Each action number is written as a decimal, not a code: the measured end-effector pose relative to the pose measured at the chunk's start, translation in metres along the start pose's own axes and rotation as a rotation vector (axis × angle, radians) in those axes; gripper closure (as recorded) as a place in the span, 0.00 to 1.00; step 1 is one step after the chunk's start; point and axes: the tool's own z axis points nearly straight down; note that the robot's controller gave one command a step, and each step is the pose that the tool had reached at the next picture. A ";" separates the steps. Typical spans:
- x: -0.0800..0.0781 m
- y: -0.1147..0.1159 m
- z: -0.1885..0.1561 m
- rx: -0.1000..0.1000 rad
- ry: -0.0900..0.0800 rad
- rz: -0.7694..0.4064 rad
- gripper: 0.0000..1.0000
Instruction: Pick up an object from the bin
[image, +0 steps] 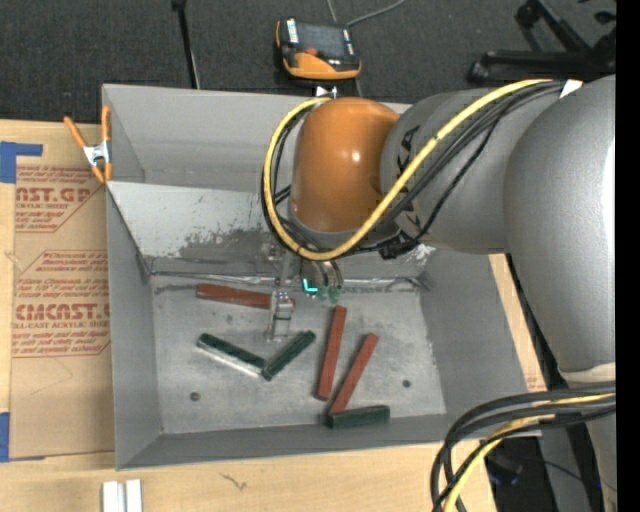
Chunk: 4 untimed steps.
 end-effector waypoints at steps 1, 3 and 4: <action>-0.002 -0.001 -0.004 -0.001 -0.007 0.001 0.00; 0.039 0.038 0.058 0.002 -0.001 0.163 0.00; 0.058 0.054 0.043 -0.001 -0.005 0.153 0.00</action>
Offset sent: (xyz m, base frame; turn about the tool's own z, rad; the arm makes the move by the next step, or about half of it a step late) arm -0.0523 0.0518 -0.0894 0.2999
